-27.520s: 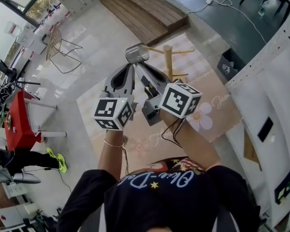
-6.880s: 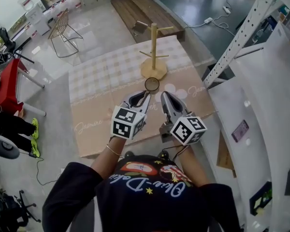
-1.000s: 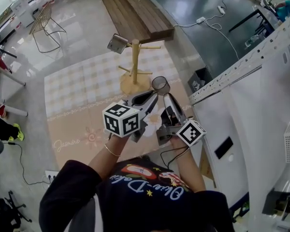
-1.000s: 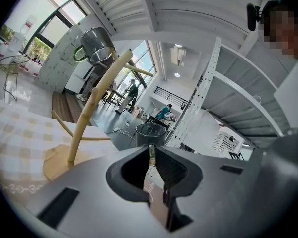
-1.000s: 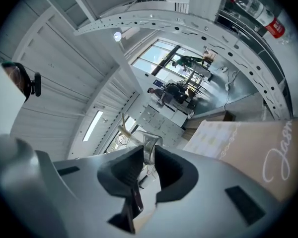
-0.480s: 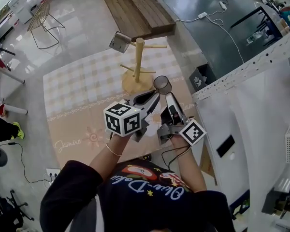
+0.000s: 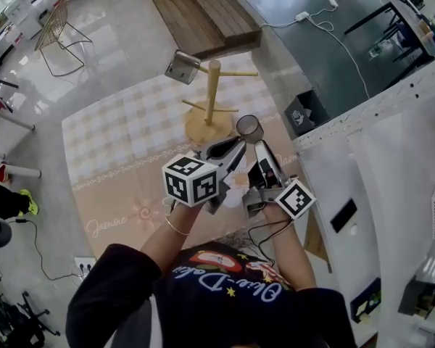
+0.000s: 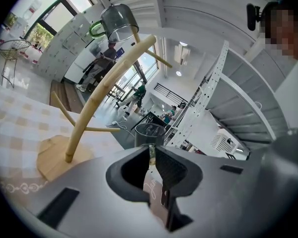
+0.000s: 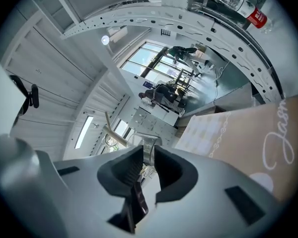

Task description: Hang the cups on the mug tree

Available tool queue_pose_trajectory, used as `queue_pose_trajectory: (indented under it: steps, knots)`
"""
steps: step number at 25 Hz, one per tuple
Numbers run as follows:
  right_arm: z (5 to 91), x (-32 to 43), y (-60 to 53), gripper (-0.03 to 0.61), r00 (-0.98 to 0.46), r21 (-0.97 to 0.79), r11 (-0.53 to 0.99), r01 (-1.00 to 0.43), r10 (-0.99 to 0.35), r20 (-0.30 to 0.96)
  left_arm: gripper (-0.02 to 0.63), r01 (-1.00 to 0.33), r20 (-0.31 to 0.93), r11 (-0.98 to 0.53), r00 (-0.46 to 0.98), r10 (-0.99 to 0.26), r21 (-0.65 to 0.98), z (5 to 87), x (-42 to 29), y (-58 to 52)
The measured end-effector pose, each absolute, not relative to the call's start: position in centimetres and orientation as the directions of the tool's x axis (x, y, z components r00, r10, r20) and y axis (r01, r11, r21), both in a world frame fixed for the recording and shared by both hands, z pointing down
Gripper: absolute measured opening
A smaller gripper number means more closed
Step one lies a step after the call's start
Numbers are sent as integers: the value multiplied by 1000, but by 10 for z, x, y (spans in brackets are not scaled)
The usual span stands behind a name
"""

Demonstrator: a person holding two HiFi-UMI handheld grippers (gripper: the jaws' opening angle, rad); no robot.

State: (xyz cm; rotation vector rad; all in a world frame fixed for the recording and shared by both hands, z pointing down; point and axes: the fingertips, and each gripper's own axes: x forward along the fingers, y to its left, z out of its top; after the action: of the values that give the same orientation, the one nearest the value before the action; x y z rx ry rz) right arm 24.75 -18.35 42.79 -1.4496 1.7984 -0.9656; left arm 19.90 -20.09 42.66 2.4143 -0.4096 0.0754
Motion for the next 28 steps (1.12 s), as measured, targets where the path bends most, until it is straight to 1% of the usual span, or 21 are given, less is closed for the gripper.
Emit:
queue_pose_trajectory:
  steps: [6,12,19,28]
  knots:
    - [435,250,-186,76,-205,-847,107,-521,-979,2,47,-318,168,-698,946,-277,641,434,201,-203]
    - [441,251,-191,75,-236,-855,104,-507,-971,22,46,-354,182,-668,931,-315,655,440,201,-206]
    - [451,255,-197,75,-260,-888,85,-452,-965,40,46,-387,202,-635,916,-347,669,447,204,-210]
    - [456,258,-207,75,-267,-884,72,-462,-962,61,46,-366,188,-575,919,-346,731,457,207,-220]
